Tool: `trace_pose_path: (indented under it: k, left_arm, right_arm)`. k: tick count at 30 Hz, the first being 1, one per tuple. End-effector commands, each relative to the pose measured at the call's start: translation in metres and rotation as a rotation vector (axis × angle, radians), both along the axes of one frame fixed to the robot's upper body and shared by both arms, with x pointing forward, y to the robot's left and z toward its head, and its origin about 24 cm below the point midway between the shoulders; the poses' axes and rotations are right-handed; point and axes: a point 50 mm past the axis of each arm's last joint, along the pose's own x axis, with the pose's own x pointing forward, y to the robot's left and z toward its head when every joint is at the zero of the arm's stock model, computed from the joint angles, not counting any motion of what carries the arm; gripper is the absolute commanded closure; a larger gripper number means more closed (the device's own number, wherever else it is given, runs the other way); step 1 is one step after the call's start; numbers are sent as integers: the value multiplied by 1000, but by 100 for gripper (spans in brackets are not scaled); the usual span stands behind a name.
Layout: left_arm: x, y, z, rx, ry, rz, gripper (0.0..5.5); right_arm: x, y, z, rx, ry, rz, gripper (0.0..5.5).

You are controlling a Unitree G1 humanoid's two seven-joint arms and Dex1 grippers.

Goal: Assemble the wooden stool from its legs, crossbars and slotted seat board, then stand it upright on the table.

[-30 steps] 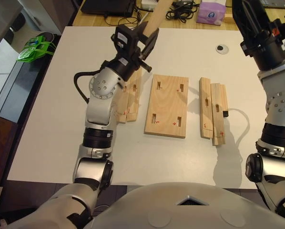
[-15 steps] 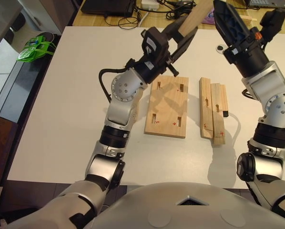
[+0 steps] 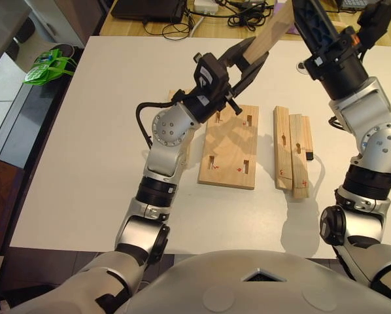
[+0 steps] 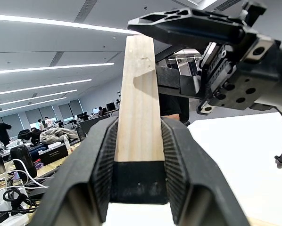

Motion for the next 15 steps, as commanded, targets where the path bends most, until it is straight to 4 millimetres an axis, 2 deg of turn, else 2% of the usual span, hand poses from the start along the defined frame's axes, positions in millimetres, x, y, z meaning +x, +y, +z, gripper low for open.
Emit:
trace_pose_path:
  k: [1, 7, 14, 15]
  left_arm:
    - [-2, -1, 1, 2, -13, -4, 419]
    - [-4, -2, 4, -7, -31, -13, 419]
    - [-5, -4, 8, -8, -47, -27, 419]
    - [-3, -3, 7, -4, -47, -13, 379]
  right_arm:
    - [-1, 0, 1, 8, -5, -5, 405]
    - [-3, -1, 4, 45, -20, 7, 497]
    - [-3, -4, 7, 88, -33, -25, 502]
    - [-2, -6, 8, 98, -39, -43, 502]
